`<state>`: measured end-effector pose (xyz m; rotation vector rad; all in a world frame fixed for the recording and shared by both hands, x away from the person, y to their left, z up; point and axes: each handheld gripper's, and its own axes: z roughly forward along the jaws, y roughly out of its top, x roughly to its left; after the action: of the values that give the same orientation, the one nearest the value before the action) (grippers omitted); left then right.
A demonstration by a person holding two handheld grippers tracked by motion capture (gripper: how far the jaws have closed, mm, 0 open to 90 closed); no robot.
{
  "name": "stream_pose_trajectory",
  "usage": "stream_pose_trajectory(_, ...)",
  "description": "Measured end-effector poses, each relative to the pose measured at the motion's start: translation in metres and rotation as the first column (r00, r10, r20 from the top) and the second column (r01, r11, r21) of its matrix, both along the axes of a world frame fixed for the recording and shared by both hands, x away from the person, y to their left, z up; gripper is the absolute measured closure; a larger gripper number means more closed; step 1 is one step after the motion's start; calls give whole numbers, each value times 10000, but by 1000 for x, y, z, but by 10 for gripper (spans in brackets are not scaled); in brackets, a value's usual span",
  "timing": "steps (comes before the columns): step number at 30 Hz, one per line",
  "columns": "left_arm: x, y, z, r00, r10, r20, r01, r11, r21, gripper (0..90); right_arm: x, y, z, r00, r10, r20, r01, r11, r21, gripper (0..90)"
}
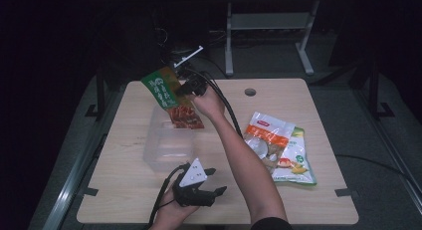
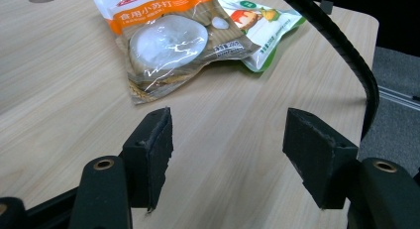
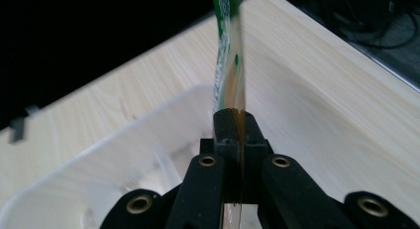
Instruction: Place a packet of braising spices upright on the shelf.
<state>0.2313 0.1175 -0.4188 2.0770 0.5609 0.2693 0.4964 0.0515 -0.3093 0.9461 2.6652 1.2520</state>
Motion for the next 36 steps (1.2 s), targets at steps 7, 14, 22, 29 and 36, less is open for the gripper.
stream_pose_trajectory(7,0,0,0,10000,35,-19,-35,10000,-47,351,-12,-8,-2,9986,47,534,-104,9943,1060,899)
stream_pose_trajectory(14,0,0,0,10000,-99,-6,99,9999,59,351,-17,-7,-6,9940,100,1085,-305,9815,1888,900)
stream_pose_trajectory(22,0,-1,-1,9999,-165,4,165,9998,65,351,-21,-9,-20,9863,44,1647,-468,9659,2547,900)
stream_pose_trajectory(29,0,-1,0,9999,-165,7,164,9999,36,350,-20,-16,-39,9883,-211,1508,-224,9595,2809,900)
stream_pose_trajectory(36,0,0,1,9999,-136,69,136,9999,1,350,-22,-24,-53,9895,-656,1291,268,9591,2817,899)
